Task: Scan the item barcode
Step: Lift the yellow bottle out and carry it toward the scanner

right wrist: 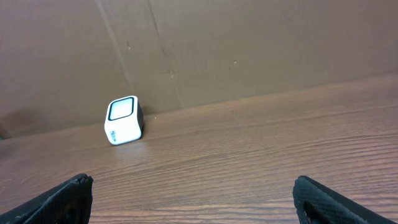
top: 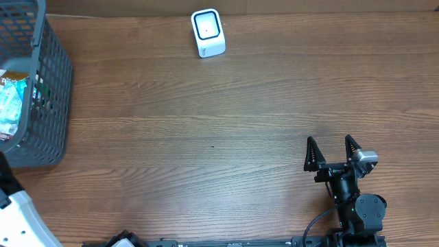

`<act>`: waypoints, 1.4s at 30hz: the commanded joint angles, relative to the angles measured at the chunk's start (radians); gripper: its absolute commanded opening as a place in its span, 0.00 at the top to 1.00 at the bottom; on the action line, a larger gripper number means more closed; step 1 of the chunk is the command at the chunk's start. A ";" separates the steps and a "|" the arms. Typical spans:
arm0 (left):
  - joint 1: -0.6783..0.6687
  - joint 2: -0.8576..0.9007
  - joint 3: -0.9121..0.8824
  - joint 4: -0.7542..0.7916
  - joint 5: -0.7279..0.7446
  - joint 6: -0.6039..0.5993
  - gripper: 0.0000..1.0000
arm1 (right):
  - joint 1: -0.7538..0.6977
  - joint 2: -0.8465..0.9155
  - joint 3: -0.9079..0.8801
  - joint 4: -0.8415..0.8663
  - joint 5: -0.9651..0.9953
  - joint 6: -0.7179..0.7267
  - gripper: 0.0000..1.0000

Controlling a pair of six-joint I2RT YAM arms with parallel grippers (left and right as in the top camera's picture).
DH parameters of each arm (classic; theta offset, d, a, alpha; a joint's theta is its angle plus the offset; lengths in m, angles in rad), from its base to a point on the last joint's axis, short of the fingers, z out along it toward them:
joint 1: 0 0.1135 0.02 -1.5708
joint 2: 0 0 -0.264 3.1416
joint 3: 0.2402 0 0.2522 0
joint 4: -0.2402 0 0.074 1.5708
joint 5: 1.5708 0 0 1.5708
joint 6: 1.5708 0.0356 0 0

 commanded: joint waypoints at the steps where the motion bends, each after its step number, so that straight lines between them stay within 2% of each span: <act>1: -0.060 -0.023 0.019 -0.019 0.064 -0.029 0.57 | 0.006 -0.010 -0.011 0.003 -0.003 -0.004 0.00; 10: -0.236 -0.016 0.019 -0.232 0.064 -0.011 0.57 | 0.006 -0.010 -0.011 0.004 -0.003 -0.004 0.00; 18: -0.419 0.023 0.019 -0.352 0.060 0.020 0.57 | 0.006 -0.010 -0.011 0.003 -0.003 -0.004 0.00; 25: -0.596 0.084 0.019 -0.383 0.044 0.019 0.59 | 0.006 -0.010 -0.011 0.004 -0.003 -0.004 0.00; 31: -0.745 0.146 0.019 -0.420 -0.032 0.018 0.59 | 0.006 -0.010 -0.011 0.004 -0.003 -0.004 0.00; 42: -1.009 0.353 0.019 -0.491 -0.105 -0.014 0.61 | 0.006 -0.010 -0.011 0.004 -0.003 -0.004 0.00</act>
